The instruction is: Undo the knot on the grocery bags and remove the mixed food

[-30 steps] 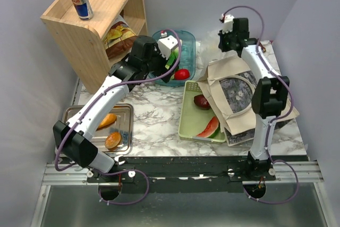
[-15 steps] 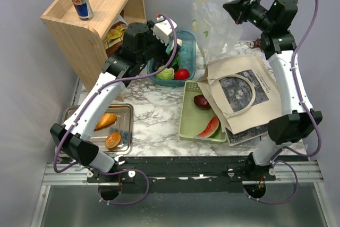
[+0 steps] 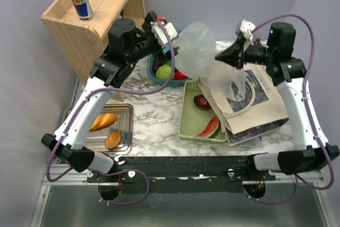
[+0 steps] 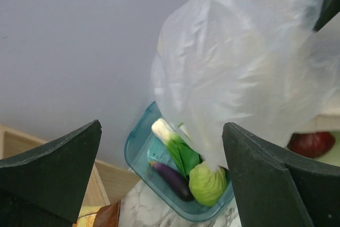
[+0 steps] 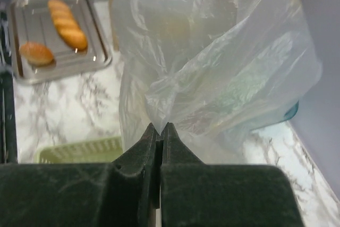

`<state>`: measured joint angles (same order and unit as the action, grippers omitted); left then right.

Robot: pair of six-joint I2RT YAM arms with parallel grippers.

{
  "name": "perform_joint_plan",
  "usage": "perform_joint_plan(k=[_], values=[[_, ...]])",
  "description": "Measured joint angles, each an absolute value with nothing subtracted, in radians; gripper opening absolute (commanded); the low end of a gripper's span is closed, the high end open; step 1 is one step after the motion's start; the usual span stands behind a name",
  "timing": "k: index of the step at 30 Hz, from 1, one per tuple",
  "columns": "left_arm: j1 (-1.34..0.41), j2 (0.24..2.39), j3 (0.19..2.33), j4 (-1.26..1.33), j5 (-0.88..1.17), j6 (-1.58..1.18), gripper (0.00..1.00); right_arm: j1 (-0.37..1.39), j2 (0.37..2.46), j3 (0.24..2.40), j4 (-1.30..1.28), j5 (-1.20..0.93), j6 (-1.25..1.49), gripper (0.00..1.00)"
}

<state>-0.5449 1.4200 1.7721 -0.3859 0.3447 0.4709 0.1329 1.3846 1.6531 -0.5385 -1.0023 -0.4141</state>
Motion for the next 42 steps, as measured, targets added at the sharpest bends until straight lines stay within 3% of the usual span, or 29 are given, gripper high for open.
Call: perform_joint_plan(k=[6, 8, 9, 10, 13, 14, 16, 18, 25, 34, 35, 40, 42], values=[[-0.593, 1.447, 1.576, -0.418, 0.436, 0.670, 0.95, 0.137, 1.202, 1.444, -0.811, -0.989, -0.777, 0.01], [-0.642, 1.482, 1.501, -0.428, 0.447, 0.737, 0.78, 0.137, 1.164, 1.394, -0.857, -0.974, -0.847, 0.01], [-0.668, 1.499, 1.481, -0.437, 0.455, 0.759, 0.65, 0.137, 1.148, 1.369, -0.870, -0.963, -0.867, 0.06], [-0.686, 1.512, 1.473, -0.447, 0.461, 0.772, 0.52, 0.137, 1.134, 1.346, -0.871, -0.949, -0.876, 0.16], [-0.755, 1.534, 1.488, -0.508, 0.514, 0.799, 0.06, 0.137, 1.110, 1.304, -0.868, -0.904, -0.876, 0.73], [-0.767, 1.533, 1.501, -0.521, 0.530, 0.798, 0.00, 0.137, 1.105, 1.296, -0.857, -0.888, -0.870, 0.81], [-0.794, 1.522, 1.547, -0.538, 0.581, 0.785, 0.00, 0.137, 1.088, 1.274, -0.807, -0.858, -0.854, 0.97], [-0.803, 1.494, 1.581, -0.542, 0.626, 0.769, 0.00, 0.137, 1.062, 1.245, -0.746, -0.847, -0.833, 1.00], [-0.830, 1.444, 1.752, -0.595, 0.728, 0.695, 0.00, 0.177, 1.015, 1.224, -0.493, -0.918, -0.733, 1.00], [-0.840, 1.565, 1.954, -0.535, 0.842, 0.413, 0.00, 0.466, 1.043, 1.166, -0.251, -0.937, -0.645, 0.99], [-0.840, 1.583, 1.971, -0.525, 0.859, 0.371, 0.00, 0.483, 1.043, 1.149, -0.211, -0.934, -0.617, 0.93], [-0.836, 1.603, 1.947, -0.480, 0.873, 0.259, 0.00, 0.491, 1.043, 1.101, 0.008, -0.867, -0.448, 0.24], [-0.830, 1.593, 1.931, -0.461, 0.870, 0.234, 0.29, 0.492, 1.043, 1.102, 0.061, -0.834, -0.392, 0.01]])
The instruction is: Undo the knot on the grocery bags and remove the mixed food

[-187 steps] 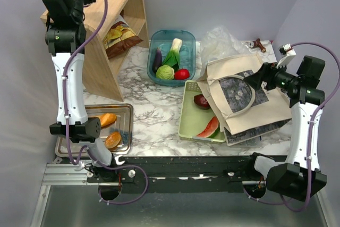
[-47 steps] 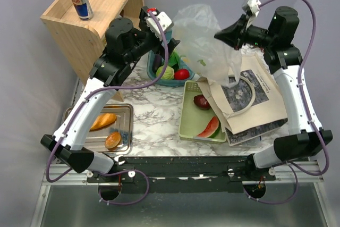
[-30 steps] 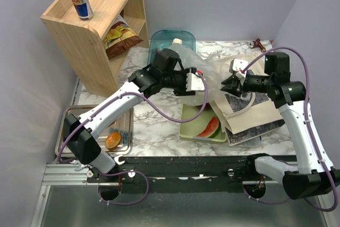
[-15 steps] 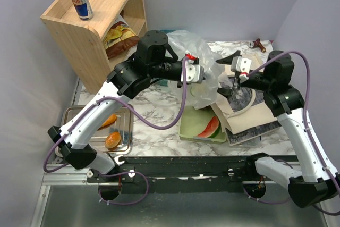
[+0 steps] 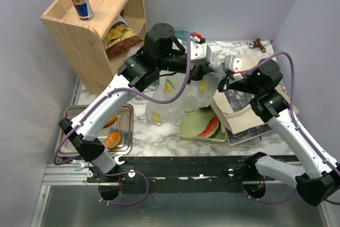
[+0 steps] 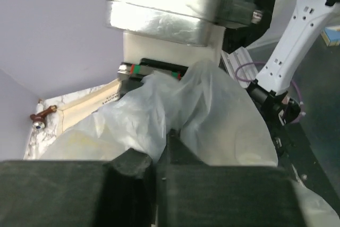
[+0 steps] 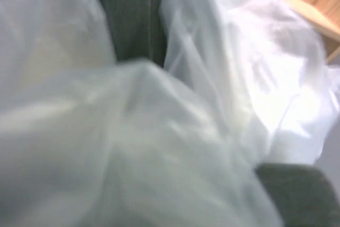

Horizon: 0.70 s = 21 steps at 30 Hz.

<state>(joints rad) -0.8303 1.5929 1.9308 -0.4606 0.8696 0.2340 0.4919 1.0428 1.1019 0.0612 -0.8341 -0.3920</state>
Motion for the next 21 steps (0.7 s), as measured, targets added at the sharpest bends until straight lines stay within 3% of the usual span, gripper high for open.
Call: perform_joint_plan(k=[1, 3, 4, 11, 15, 21], values=[[-0.830, 1.590, 1.930, -0.456, 0.870, 0.238, 0.56, 0.492, 1.042, 1.101, 0.063, -0.832, -0.367, 0.01], [-0.807, 1.562, 1.944, -0.461, 0.850, 0.245, 0.91, 0.477, 1.021, 1.082, 0.049, -0.814, -0.312, 0.01], [-0.793, 1.553, 1.957, -0.463, 0.841, 0.228, 0.98, 0.476, 1.014, 1.076, 0.052, -0.787, -0.307, 0.01], [-0.623, 1.485, 2.086, -0.628, 0.767, 0.194, 0.98, 0.494, 0.923, 1.026, 0.029, -0.664, -0.308, 0.01], [-0.517, 1.362, 1.939, -0.719, 0.734, 0.248, 0.98, 0.494, 0.915, 1.030, 0.011, -0.637, -0.279, 0.01], [-0.620, 1.227, 1.612, -0.645, 0.699, 0.277, 0.98, 0.494, 0.994, 1.067, 0.013, -0.665, -0.178, 0.01]])
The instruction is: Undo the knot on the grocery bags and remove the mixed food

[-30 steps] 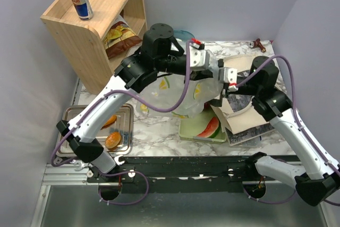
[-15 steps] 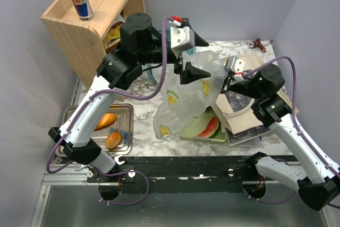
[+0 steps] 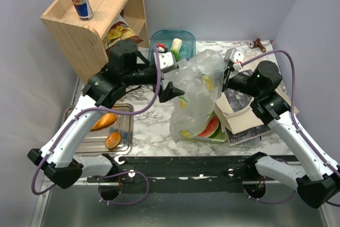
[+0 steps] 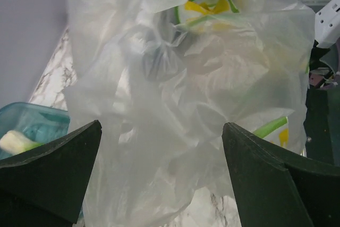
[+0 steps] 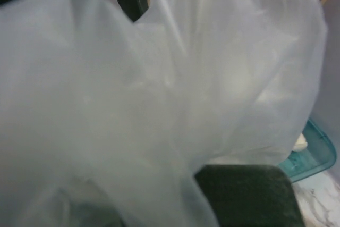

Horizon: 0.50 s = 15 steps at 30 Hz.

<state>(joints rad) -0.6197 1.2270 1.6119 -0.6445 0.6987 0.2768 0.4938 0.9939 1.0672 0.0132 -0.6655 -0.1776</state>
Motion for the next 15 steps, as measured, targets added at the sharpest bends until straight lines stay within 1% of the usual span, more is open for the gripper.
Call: perform_joint_plan(k=[6, 9, 11, 12, 13, 14, 15], values=[[-0.760, 1.343, 1.531, -0.442, 0.637, 0.247, 0.98, 0.493, 1.076, 1.122, 0.035, -0.746, 0.003, 0.01], [-0.794, 1.367, 1.465, -0.300, 0.561, 0.190, 0.99, 0.492, 1.114, 1.158, 0.035, -0.790, 0.094, 0.01], [-0.801, 1.380, 1.460, -0.241, 0.521, 0.154, 0.98, 0.490, 1.124, 1.166, 0.034, -0.810, 0.137, 0.01], [-0.800, 1.385, 1.460, -0.204, 0.500, 0.128, 0.89, 0.489, 1.126, 1.166, 0.034, -0.817, 0.157, 0.01], [-0.799, 1.386, 1.460, -0.186, 0.492, 0.111, 0.73, 0.488, 1.126, 1.169, 0.036, -0.819, 0.177, 0.01], [-0.800, 1.386, 1.455, -0.168, 0.491, 0.091, 0.53, 0.484, 1.126, 1.175, 0.037, -0.822, 0.199, 0.01], [-0.801, 1.385, 1.449, -0.142, 0.496, 0.071, 0.39, 0.480, 1.127, 1.181, 0.042, -0.823, 0.220, 0.01]])
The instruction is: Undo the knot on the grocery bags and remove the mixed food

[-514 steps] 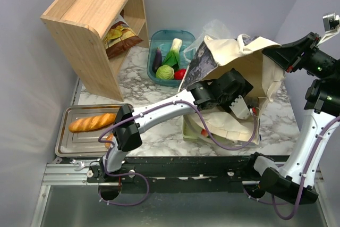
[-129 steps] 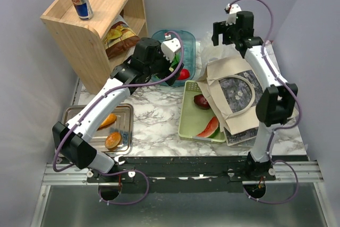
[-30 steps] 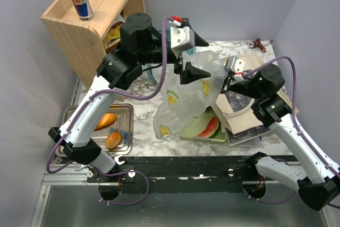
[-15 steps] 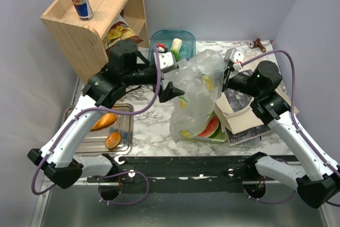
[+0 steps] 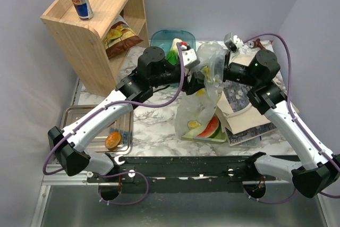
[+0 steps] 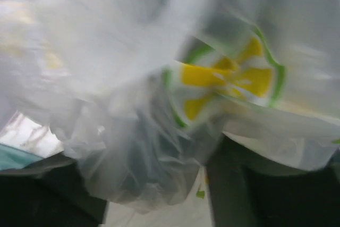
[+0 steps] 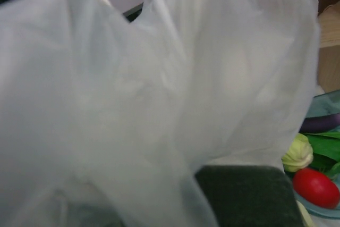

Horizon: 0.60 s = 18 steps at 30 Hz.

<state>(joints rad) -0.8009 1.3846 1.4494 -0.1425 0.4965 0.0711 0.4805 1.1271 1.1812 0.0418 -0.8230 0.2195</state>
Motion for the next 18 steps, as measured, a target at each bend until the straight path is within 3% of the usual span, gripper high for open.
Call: perform_joint_plan(k=[1, 5, 6, 8, 13, 15, 18], values=[[-0.801, 1.384, 1.444, -0.128, 0.515, 0.050, 0.21, 0.477, 1.129, 1.191, 0.047, -0.822, 0.239, 0.01], [-0.793, 1.343, 1.382, -0.084, 0.548, 0.011, 0.17, 0.460, 1.129, 1.223, 0.052, -0.847, 0.302, 0.01], [-0.783, 1.327, 1.360, -0.059, 0.546, 0.009, 0.13, 0.462, 1.128, 1.235, 0.052, -0.830, 0.316, 0.05], [-0.780, 1.291, 1.312, -0.011, 0.537, 0.011, 0.00, 0.472, 1.134, 1.260, 0.033, -0.827, 0.339, 0.21], [-0.732, 1.218, 1.236, 0.007, 0.537, 0.013, 0.00, 0.482, 1.140, 1.335, -0.104, -0.734, 0.317, 0.78], [-0.686, 1.201, 1.224, -0.006, 0.538, -0.003, 0.00, 0.482, 1.136, 1.360, -0.170, -0.656, 0.270, 0.87], [-0.595, 1.177, 1.208, -0.035, 0.540, -0.045, 0.00, 0.482, 1.118, 1.366, -0.276, -0.520, 0.173, 0.93]])
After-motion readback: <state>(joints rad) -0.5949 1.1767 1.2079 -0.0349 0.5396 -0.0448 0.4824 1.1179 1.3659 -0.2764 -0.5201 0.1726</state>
